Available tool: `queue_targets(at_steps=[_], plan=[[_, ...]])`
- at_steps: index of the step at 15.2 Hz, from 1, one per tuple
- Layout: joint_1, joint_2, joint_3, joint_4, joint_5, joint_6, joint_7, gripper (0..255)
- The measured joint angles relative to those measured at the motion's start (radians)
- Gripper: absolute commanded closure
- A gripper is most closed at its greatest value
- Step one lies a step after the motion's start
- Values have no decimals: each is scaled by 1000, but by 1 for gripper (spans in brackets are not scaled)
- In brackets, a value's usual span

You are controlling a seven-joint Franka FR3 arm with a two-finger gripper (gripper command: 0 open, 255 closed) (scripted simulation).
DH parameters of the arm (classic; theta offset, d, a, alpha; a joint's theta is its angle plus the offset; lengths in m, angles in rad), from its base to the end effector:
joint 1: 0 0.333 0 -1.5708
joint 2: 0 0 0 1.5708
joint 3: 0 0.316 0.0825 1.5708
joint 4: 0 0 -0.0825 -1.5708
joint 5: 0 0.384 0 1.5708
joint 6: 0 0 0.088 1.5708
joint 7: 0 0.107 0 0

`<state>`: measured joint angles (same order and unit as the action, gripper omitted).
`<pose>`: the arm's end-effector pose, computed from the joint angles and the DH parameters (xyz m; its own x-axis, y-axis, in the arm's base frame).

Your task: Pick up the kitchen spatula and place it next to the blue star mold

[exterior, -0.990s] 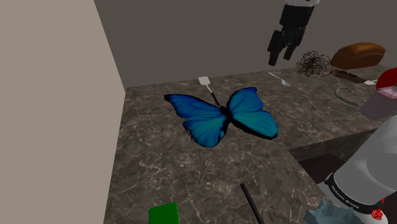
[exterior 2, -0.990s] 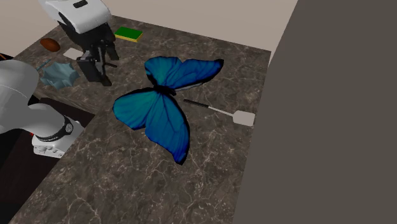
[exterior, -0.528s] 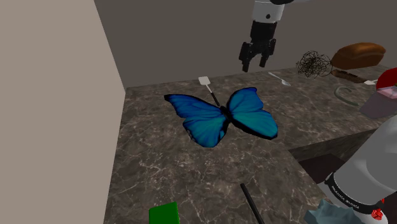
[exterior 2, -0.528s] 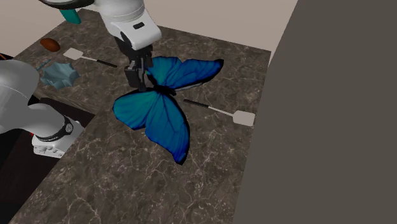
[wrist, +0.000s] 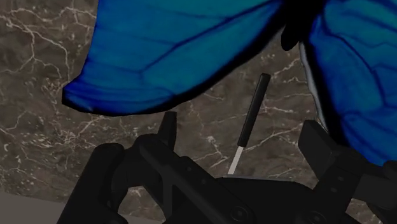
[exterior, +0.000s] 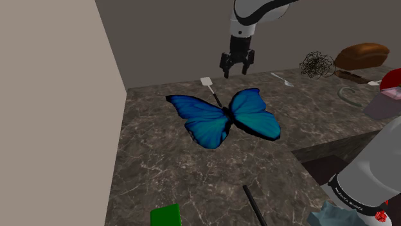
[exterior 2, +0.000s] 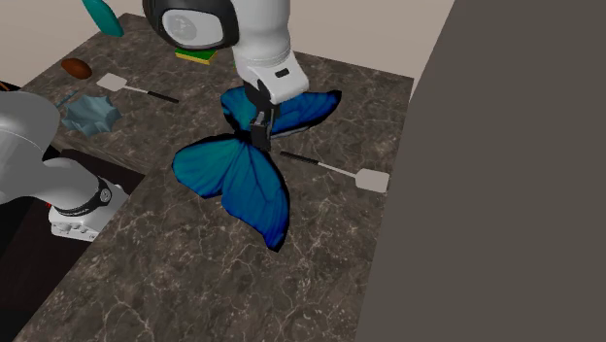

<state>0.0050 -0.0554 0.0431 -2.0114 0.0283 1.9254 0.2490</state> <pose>0.5357 0.0281 0.4756 0.9772 -0.2093 -0.0357 -0.2099 -0.9776 -0.0155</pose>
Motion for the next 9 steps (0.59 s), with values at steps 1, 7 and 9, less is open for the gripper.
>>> queue_targets(at_steps=[1, 7, 9], plan=[[1, 39, 2, 28, -1, 9, 18, 0], [6, 290, -1, 240, -11, 33, 107, 0], [12, 375, -3, 327, -13, 28, 139, 0]])
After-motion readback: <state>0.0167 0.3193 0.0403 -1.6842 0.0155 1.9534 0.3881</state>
